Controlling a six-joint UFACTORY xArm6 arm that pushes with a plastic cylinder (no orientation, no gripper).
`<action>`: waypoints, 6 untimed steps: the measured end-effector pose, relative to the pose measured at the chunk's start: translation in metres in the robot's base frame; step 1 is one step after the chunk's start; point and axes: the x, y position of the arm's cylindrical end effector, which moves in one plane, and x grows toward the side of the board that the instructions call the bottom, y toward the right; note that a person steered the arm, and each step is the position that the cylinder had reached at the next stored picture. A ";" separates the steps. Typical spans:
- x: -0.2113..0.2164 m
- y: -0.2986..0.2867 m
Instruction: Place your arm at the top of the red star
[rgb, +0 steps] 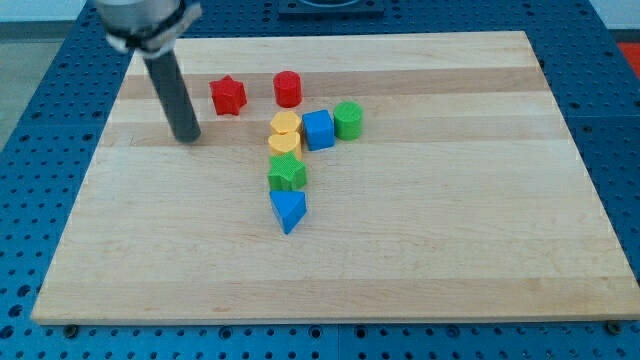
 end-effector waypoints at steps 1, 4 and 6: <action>0.000 0.000; -0.156 0.016; -0.147 0.035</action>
